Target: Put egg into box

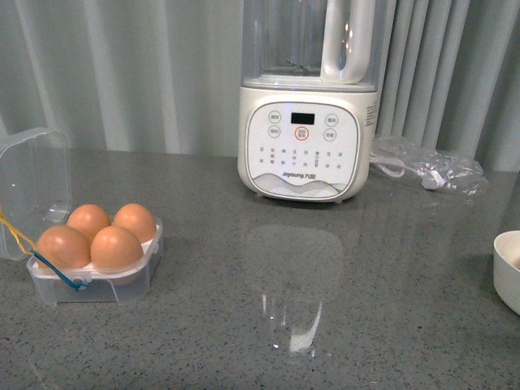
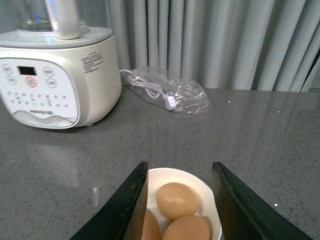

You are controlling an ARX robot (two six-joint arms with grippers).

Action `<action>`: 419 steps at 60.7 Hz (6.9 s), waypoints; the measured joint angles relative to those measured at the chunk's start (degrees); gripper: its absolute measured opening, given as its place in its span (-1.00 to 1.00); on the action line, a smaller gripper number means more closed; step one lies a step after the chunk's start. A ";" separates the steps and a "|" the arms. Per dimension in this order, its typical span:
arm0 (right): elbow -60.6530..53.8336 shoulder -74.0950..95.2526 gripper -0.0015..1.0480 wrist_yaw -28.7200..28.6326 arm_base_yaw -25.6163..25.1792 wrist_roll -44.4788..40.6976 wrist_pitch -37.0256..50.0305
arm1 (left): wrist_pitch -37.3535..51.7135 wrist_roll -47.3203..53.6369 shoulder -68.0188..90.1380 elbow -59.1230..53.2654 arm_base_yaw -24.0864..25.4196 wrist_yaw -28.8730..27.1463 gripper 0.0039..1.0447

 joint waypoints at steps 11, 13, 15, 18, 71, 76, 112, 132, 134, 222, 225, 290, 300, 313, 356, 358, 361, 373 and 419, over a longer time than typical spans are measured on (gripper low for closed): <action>-5.27 -4.37 -0.94 0.09 0.02 0.02 0.50 | 0.00 0.00 0.00 0.00 0.00 -0.04 0.87; -6.03 -5.16 -0.94 0.09 0.00 0.04 0.50 | 0.00 0.00 0.00 0.00 0.00 0.00 0.87; -7.02 -6.21 -0.94 0.20 0.00 0.04 0.50 | 0.00 0.00 0.00 0.00 0.00 0.00 0.87; -7.87 -7.23 -0.94 0.15 0.02 0.07 0.46 | 0.00 0.00 0.00 0.00 0.00 -0.02 0.87; -17.46 -26.67 -0.94 0.02 0.02 0.04 -8.68 | 0.00 0.00 0.00 0.00 0.00 -0.04 0.87; -17.46 -28.24 -0.94 0.02 0.02 0.04 -10.05 | 0.00 0.00 0.00 0.00 0.00 -0.04 0.87; -17.42 -46.21 -0.94 0.00 0.02 0.04 -28.09 | 0.00 0.00 0.00 -0.02 0.00 -0.07 0.87; -17.42 -46.25 -0.67 0.02 0.02 0.04 -28.39 | 0.00 0.00 -0.09 0.00 0.00 -0.04 0.87; -17.42 -46.25 -0.50 0.00 0.02 0.02 -28.39 | 0.00 0.00 -0.09 0.00 0.00 -0.04 0.87; -17.42 -46.25 0.86 0.00 0.02 0.04 -28.39 | 9.18 5.16 57.09 31.65 13.77 5.53 0.87; -17.42 -46.25 0.86 0.00 0.02 0.04 -28.39 | 10.32 5.20 60.43 33.35 13.68 5.92 0.87; -17.42 -46.25 0.86 0.00 0.02 0.04 -28.39 | 18.73 -1.33 79.89 42.53 -1.46 3.91 0.87; -17.42 -46.25 0.86 0.00 0.02 0.04 -28.39 | 16.11 -1.44 76.67 40.13 -7.67 3.56 0.87; -17.42 -46.25 0.86 0.00 0.02 0.04 -28.39 | 11.13 0.55 71.97 37.81 -11.06 3.65 0.87; -17.42 -46.27 0.86 0.00 0.02 0.04 -28.39 | -6.64 9.40 45.03 39.74 -0.66 5.99 0.87; -17.42 -46.25 0.86 0.00 0.02 0.04 -28.39 | -7.58 9.86 43.98 39.52 0.96 7.08 0.87; -17.42 -46.25 0.86 0.00 0.02 0.04 -28.39 | -9.29 11.28 41.38 38.23 5.22 9.66 0.87; -17.42 -46.25 0.86 0.00 0.02 0.04 -28.39 | -12.50 13.77 37.24 35.10 14.86 17.44 0.87; -17.42 -46.25 0.86 -0.04 0.02 0.04 -28.39 | 9.60 0.17 17.25 5.99 0.13 0.37 -0.94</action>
